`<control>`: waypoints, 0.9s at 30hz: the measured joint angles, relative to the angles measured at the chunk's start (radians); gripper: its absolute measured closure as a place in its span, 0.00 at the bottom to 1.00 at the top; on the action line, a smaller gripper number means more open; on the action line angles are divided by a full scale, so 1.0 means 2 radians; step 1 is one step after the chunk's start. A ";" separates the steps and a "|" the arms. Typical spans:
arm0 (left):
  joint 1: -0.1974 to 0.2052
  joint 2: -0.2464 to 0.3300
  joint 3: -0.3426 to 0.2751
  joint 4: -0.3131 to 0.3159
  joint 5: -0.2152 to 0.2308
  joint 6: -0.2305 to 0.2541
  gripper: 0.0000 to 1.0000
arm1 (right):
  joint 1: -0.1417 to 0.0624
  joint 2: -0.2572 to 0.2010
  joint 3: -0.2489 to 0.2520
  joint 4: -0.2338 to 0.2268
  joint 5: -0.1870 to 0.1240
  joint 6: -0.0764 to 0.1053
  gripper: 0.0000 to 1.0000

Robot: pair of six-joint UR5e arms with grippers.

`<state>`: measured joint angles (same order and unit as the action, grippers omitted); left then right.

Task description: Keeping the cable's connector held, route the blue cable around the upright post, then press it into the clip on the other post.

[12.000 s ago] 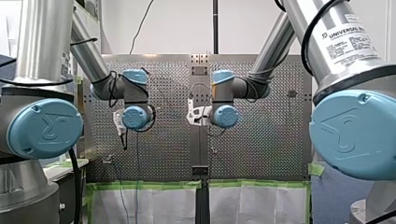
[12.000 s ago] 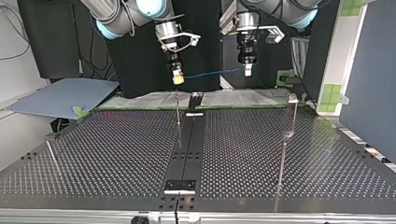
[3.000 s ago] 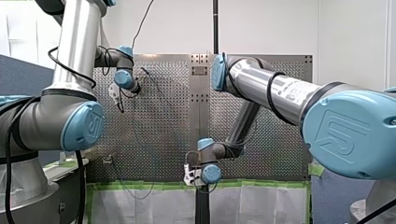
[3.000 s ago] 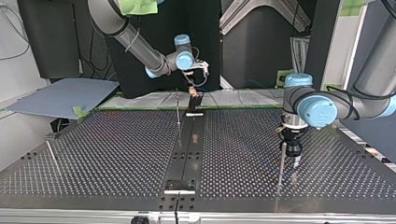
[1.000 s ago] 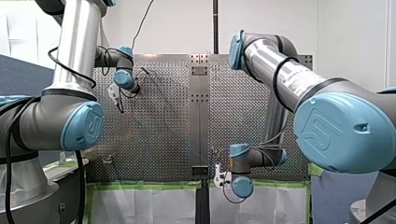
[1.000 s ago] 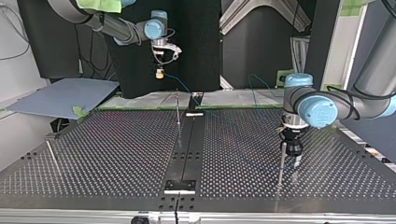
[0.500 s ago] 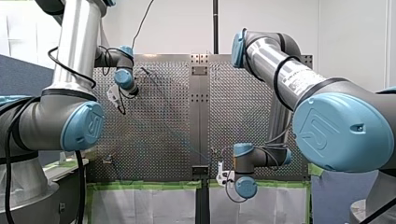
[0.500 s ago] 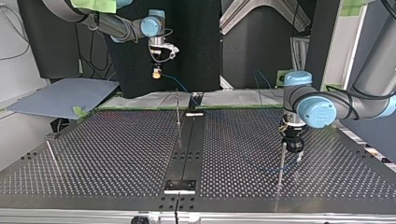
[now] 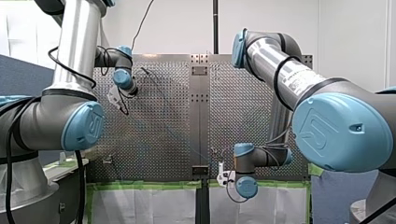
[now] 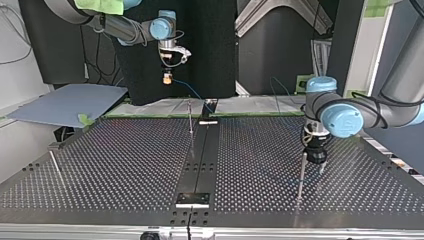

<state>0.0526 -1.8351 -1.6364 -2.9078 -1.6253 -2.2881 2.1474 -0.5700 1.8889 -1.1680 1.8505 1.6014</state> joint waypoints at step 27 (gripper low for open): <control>0.025 0.032 0.000 -0.045 0.040 -0.136 0.00 | 0.000 0.002 0.000 -0.004 -0.002 -0.005 1.00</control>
<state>0.1022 -1.7704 -1.6370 -2.9978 -1.5461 -2.5594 2.1470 -0.5658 1.8887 -1.1762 1.8468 1.5921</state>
